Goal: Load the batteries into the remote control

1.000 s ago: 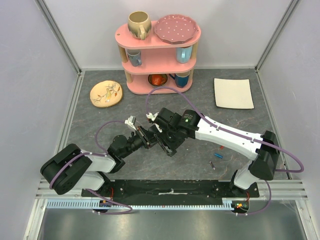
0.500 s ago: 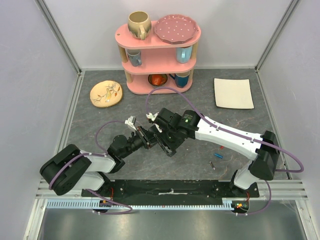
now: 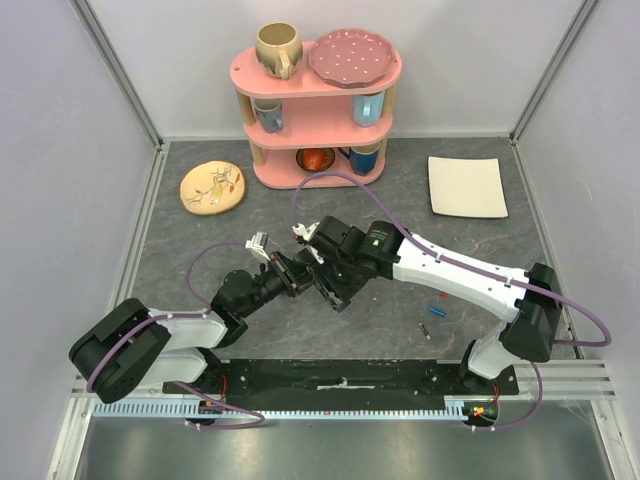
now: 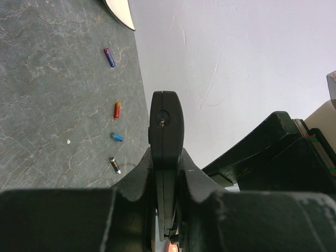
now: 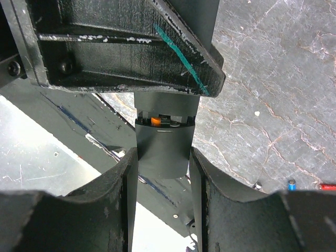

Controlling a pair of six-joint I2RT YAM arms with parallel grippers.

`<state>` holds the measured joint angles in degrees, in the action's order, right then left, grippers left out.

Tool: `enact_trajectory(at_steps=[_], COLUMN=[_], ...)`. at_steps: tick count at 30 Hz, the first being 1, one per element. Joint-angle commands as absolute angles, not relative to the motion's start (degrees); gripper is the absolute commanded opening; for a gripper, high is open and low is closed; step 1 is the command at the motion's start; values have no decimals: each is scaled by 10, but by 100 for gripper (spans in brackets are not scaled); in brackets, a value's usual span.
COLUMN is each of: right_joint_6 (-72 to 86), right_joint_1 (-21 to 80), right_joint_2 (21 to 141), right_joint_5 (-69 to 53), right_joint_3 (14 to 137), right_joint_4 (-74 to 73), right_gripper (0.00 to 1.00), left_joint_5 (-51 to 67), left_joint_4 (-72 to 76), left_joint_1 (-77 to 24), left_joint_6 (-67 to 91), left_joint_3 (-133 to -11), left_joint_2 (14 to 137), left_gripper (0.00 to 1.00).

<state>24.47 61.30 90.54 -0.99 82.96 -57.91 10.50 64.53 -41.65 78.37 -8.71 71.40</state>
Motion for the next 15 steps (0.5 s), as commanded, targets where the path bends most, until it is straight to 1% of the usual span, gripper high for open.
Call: enact_trajectory(at_steps=[1,15], right_joint_6=[251,252], right_joint_1=[620,620], right_joint_2=[904,911], right_joint_5=[-11,-4], right_joint_3=[817,809], right_joint_4=[-578,-571], right_gripper=[0,0], left_joint_5=[90,127], left_joint_4=[731,740], left_joint_1=[-419,-424], left_joint_6=[813,826], left_joint_3=[-124,-135], left_joint_2=[693,698], left_gripper=[2,2])
